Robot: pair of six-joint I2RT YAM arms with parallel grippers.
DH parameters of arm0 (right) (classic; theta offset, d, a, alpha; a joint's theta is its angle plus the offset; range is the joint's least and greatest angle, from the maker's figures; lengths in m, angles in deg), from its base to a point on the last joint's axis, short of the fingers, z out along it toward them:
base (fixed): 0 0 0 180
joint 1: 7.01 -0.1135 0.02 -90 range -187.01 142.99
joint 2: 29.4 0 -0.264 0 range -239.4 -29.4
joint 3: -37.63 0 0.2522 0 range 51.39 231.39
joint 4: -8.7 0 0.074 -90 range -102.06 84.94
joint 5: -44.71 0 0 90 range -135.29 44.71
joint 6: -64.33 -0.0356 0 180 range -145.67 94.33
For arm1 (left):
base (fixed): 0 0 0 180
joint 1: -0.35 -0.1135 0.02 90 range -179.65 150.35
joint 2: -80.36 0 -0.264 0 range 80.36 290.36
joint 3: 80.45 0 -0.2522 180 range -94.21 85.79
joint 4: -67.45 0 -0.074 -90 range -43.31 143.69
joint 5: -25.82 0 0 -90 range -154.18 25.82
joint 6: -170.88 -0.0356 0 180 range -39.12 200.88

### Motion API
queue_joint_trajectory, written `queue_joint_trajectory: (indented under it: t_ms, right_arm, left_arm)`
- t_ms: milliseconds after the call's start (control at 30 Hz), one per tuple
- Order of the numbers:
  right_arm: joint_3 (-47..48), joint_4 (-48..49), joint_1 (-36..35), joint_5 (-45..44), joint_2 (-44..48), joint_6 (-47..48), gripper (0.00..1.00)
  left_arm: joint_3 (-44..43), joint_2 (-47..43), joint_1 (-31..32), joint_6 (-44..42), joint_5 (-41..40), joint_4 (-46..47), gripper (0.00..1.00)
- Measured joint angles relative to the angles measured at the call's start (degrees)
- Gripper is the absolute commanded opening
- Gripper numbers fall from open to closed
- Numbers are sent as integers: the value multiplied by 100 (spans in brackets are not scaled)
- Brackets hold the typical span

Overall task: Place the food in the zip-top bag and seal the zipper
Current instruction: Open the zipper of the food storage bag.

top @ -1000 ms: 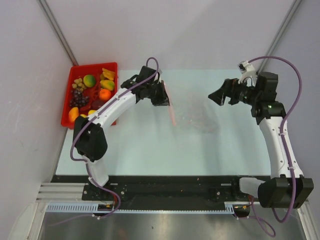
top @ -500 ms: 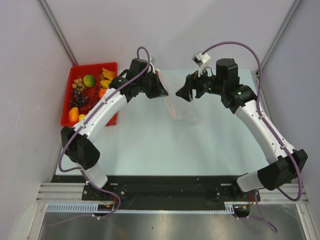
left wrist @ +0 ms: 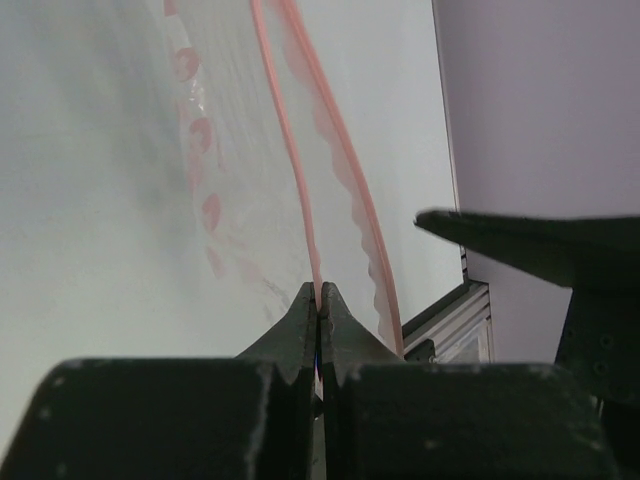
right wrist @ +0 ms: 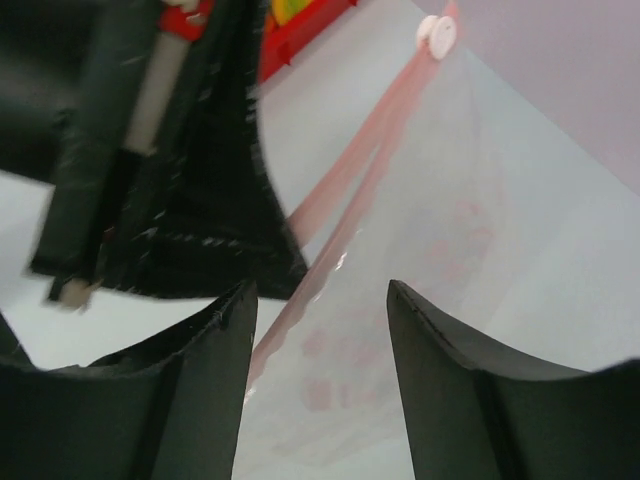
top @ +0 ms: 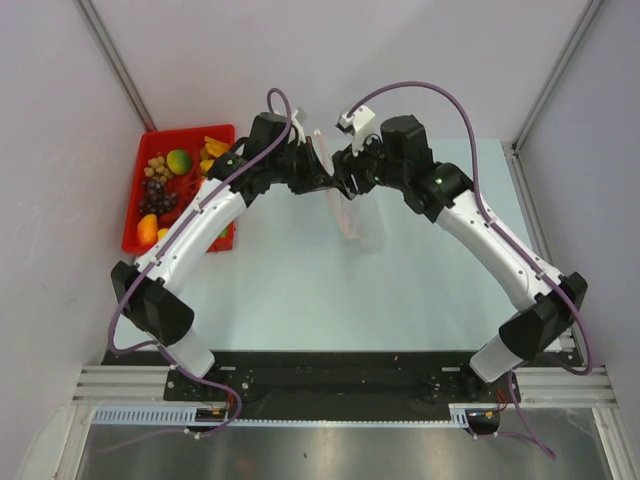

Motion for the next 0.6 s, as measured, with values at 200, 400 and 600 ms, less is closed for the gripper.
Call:
queue_joint_trajectory:
  t_ms: [200, 400, 600]
  right_arm:
    - [837, -264, 61, -415, -713, -4, 21]
    - [1231, -986, 400, -245, -1012, -7, 10]
    - [1082, -1764, 1110, 417, -866, 13, 0]
  left_arm:
    - [2, -79, 0, -48, 59, -2, 0]
    - [52, -216, -179, -153, 326, 31, 0]
    - [234, -223, -962, -612, 748, 92, 0]
